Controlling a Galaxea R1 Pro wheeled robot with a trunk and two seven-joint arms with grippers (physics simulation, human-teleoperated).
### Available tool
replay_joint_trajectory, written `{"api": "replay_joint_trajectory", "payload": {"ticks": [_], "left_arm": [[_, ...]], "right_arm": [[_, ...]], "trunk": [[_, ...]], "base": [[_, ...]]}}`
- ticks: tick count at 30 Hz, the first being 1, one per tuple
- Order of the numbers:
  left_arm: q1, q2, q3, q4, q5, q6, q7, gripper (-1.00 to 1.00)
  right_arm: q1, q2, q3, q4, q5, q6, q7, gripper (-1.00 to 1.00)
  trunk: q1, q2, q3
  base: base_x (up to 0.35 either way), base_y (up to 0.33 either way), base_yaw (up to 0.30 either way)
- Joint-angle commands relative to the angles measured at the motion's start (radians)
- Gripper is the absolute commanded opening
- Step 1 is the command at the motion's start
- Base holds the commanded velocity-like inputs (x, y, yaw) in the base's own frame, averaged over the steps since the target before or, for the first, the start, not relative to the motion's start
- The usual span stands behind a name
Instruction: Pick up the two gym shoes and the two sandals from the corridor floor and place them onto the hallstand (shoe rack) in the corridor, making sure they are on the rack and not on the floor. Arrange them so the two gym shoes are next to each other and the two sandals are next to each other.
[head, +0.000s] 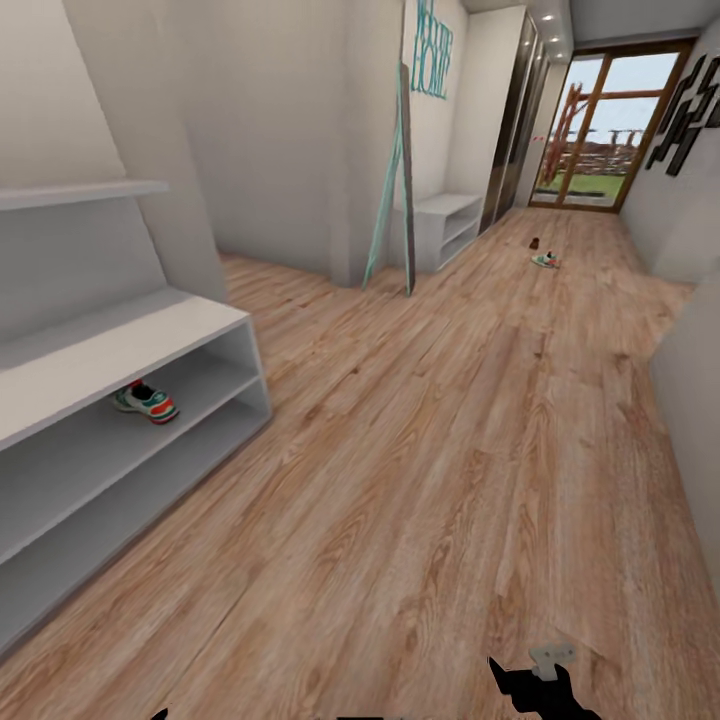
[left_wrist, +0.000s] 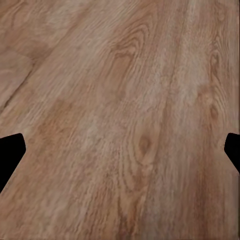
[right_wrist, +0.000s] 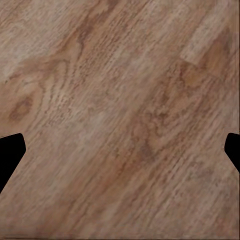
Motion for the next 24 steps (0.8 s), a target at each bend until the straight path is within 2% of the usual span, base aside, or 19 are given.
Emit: {"api": "replay_joint_trajectory", "payload": {"ticks": [1, 18, 24], "left_arm": [[-0.001, 0.000, 0.003, 0.001, 0.003, -0.001, -0.006, 1.00], [-0.001, -0.002, 0.004, 0.007, 0.002, 0.001, -0.001, 1.00], [-0.001, -0.002, 0.004, 0.008, 0.002, 0.002, 0.000, 1.00]], "right_arm": [[-0.001, 0.000, 0.008, 0.002, -0.011, -0.003, 0.005, 1.00], [-0.001, 0.001, 0.008, 0.002, -0.010, -0.003, 0.005, 1.00], [-0.001, 0.002, 0.008, 0.002, -0.010, -0.003, 0.005, 1.00]], "trunk": [[0.000, 0.000, -0.001], [0.000, 0.000, 0.009], [0.000, 0.000, 0.014]], "base": [[0.000, 0.000, -0.285], [0.003, 0.000, -0.288], [0.201, 0.000, -0.282]]}}
